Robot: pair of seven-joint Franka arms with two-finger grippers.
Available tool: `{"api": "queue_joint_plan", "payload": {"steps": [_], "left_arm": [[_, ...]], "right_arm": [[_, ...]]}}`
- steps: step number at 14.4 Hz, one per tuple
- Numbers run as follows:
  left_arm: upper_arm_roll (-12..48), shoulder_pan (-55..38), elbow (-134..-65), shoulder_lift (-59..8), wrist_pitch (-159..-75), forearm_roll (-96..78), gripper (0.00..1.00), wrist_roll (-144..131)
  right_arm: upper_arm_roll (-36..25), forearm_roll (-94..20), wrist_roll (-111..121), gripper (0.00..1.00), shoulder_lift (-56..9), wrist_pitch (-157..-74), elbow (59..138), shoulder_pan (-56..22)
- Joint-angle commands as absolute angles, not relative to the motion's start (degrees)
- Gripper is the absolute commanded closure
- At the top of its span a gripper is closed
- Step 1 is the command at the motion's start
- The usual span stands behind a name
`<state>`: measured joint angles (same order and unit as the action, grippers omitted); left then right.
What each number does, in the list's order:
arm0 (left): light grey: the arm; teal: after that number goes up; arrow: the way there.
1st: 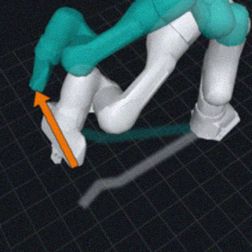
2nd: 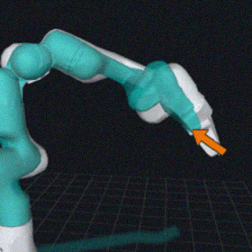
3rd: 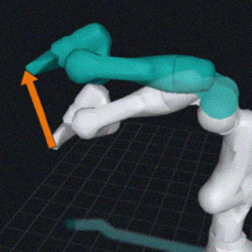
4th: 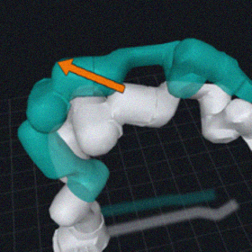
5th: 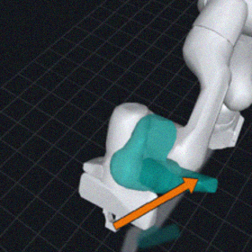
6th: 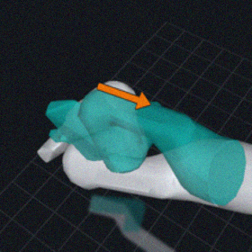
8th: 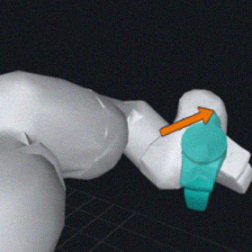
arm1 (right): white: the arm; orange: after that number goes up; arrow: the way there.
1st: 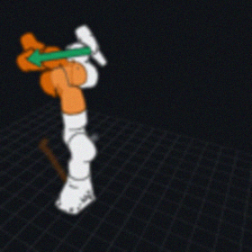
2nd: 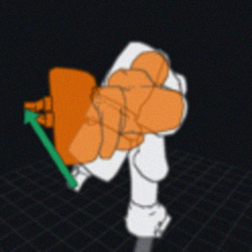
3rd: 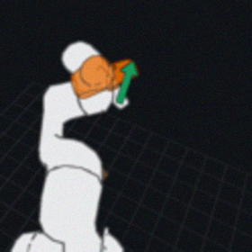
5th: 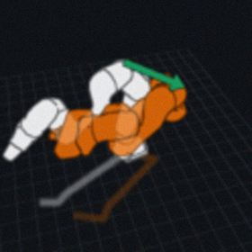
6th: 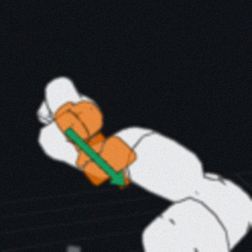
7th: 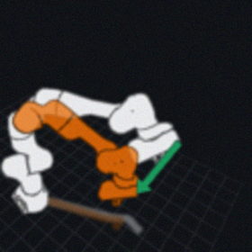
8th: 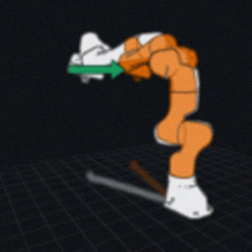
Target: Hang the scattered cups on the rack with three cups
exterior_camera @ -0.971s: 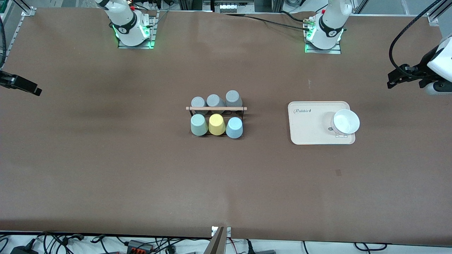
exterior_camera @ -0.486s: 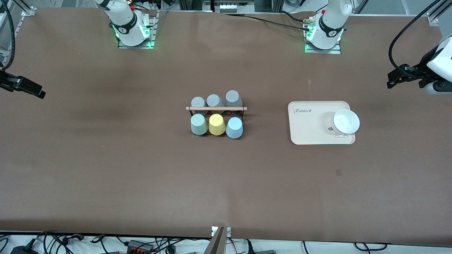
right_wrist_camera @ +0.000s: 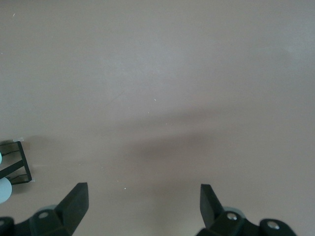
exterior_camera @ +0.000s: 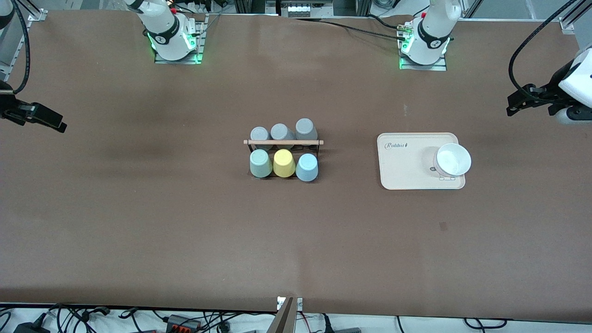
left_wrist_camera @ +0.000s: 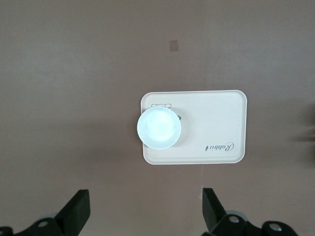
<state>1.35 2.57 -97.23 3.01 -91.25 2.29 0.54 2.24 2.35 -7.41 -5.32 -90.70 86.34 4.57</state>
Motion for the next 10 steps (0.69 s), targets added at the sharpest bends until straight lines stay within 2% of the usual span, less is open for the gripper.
{"api": "queue_joint_plan", "payload": {"steps": [1,6,10], "left_arm": [[1.5,2.9,-95.4,2.2,-90.1,1.6,0.0,1.8],[1.5,2.6,-95.3,2.2,-90.2,1.6,0.0,1.8],[1.5,2.3,-92.2,0.2,-89.7,1.5,0.0,1.6]], "right_arm": [[3.3,2.5,-6.0,0.0,-4.0,-90.7,87.5,5.7],[3.3,2.4,-5.7,0.0,-4.4,-90.9,86.7,6.1],[3.3,2.4,-5.9,0.0,-4.6,-90.8,86.7,6.1]]}}
